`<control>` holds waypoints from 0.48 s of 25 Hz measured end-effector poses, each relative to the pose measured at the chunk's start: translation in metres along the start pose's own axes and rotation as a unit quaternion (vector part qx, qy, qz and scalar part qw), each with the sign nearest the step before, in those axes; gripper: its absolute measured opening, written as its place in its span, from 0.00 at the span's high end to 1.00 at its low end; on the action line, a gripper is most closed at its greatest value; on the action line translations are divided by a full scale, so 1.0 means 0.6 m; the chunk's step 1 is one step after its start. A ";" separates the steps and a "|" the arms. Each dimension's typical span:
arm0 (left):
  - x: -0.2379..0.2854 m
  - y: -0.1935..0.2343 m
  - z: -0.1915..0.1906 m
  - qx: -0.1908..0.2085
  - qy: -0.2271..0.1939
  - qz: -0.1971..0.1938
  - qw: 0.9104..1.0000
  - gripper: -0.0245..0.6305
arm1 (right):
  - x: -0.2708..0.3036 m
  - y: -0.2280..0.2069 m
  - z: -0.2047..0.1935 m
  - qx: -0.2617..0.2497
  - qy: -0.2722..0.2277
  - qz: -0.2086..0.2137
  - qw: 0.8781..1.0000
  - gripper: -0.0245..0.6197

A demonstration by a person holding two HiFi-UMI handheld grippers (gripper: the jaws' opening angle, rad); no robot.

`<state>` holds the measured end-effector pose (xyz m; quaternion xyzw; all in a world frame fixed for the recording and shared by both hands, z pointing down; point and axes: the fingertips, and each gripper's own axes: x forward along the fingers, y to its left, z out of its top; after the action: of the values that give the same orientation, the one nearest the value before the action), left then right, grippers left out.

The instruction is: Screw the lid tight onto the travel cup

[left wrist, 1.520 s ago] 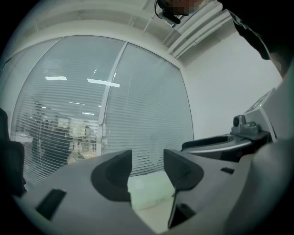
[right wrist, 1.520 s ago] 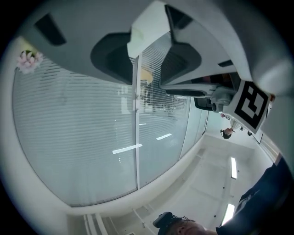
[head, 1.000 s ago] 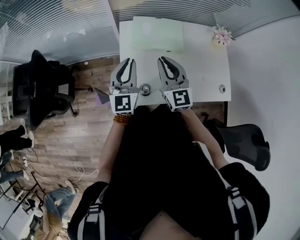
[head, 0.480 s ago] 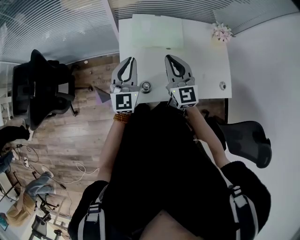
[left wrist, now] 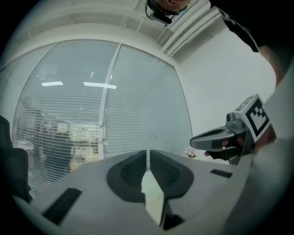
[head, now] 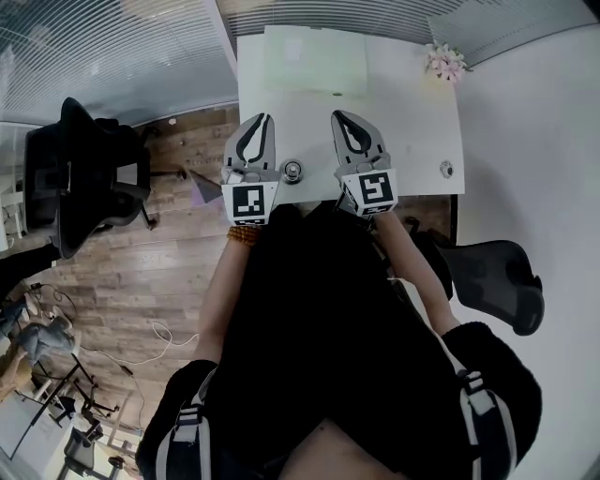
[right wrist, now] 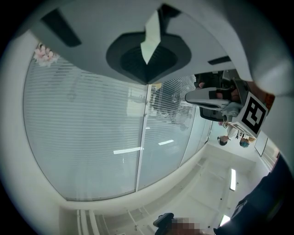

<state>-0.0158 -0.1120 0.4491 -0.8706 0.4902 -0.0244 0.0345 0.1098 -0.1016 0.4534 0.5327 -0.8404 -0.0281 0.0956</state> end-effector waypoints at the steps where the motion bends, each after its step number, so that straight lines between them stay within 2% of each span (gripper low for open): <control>1: -0.001 0.000 -0.001 0.000 0.001 0.000 1.000 0.92 | 0.000 -0.001 -0.003 -0.001 0.003 0.001 1.000 0.96; 12: -0.011 -0.002 -0.015 -0.002 0.014 0.000 1.000 0.92 | -0.006 0.002 -0.031 0.004 0.022 0.016 1.000 0.96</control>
<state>-0.0187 -0.1063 0.4584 -0.8701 0.4909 -0.0359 0.0260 0.1137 -0.0971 0.4712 0.5198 -0.8469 -0.0112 0.1120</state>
